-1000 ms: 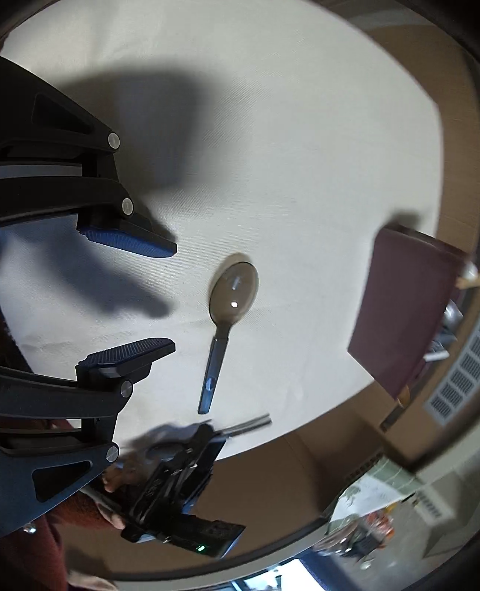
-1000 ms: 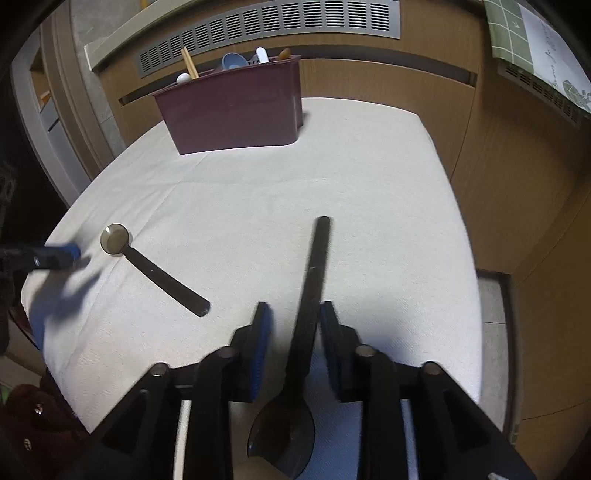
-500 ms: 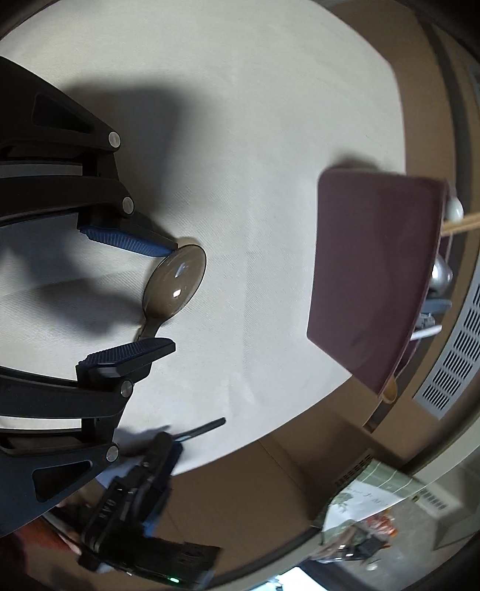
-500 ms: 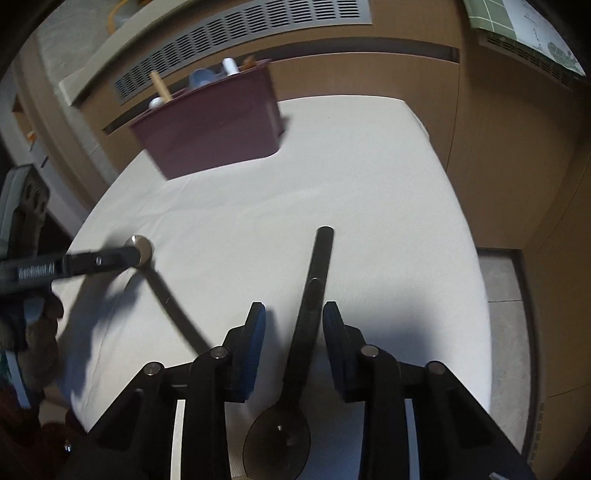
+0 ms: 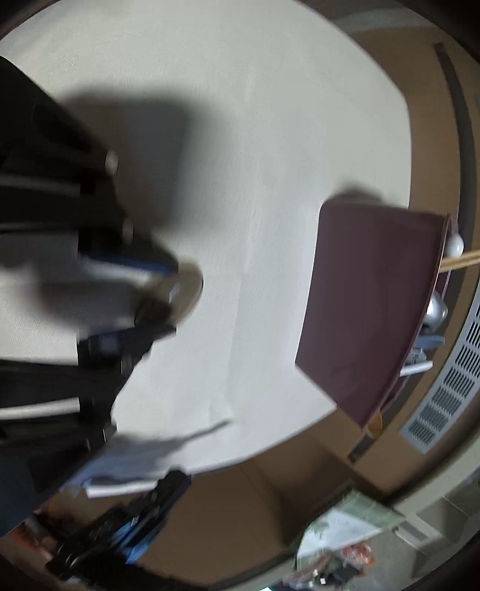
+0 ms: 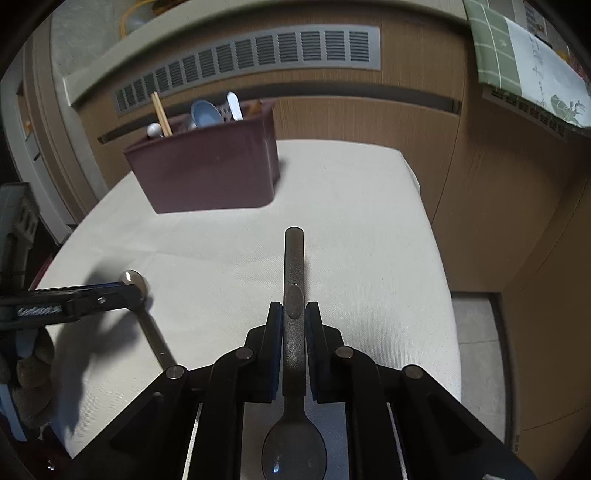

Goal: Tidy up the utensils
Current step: 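Grasp the long dark-handled spoon with the right gripper while the left reaches for the brown spoon, then grasp the translucent brown plastic spoon with the left gripper while the right holds its spoon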

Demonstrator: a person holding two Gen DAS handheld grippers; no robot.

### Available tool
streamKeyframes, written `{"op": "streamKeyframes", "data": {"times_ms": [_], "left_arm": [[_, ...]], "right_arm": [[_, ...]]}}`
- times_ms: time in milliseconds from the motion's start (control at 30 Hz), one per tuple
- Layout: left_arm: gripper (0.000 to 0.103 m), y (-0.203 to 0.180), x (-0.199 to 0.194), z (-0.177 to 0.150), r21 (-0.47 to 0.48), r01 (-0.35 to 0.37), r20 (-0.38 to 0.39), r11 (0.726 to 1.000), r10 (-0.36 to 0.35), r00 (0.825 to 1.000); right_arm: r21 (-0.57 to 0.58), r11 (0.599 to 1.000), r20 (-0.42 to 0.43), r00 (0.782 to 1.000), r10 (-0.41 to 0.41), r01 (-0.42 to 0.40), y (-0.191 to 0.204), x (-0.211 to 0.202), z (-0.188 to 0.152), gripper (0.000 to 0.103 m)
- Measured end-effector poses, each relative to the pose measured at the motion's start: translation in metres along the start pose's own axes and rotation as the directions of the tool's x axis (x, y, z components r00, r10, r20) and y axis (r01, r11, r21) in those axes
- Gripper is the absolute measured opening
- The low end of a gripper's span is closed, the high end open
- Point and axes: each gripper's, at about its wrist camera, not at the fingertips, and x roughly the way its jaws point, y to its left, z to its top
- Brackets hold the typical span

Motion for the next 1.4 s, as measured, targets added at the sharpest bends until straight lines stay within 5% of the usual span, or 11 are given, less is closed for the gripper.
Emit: {"op": "streamKeyframes", "data": {"times_ms": [400, 967, 1067, 1233, 1400], "left_arm": [[0.008, -0.035, -0.063, 0.0, 0.206, -0.047, 0.231, 0.977, -0.002, 0.973], [0.003, -0.024, -0.145, -0.003, 0.199, -0.022, 0.389, 0.98, -0.059, 0.919], [0.005, 0.002, -0.142, 0.0, 0.104, 0.015, 0.345, 0.994, -0.051, 0.937], [0.007, 0.042, -0.099, -0.01, -0.053, 0.042, 0.166, 0.998, -0.032, 0.986], [0.025, 0.047, -0.044, -0.018, -0.135, 0.081, -0.007, 0.987, -0.083, 0.997]], "right_arm": [[0.019, 1.0, 0.083, 0.996, 0.019, -0.021, 0.004, -0.021, 0.016, 0.011], [0.036, 0.997, 0.125, 0.99, 0.065, -0.07, 0.026, -0.053, 0.03, 0.01], [0.025, 0.999, 0.124, 0.992, 0.031, -0.035, 0.027, -0.056, 0.028, 0.011], [0.026, 0.999, 0.108, 0.994, 0.026, -0.029, 0.021, -0.054, 0.015, 0.01], [0.044, 0.999, 0.074, 0.997, 0.026, -0.03, 0.013, -0.042, 0.002, 0.01]]}}
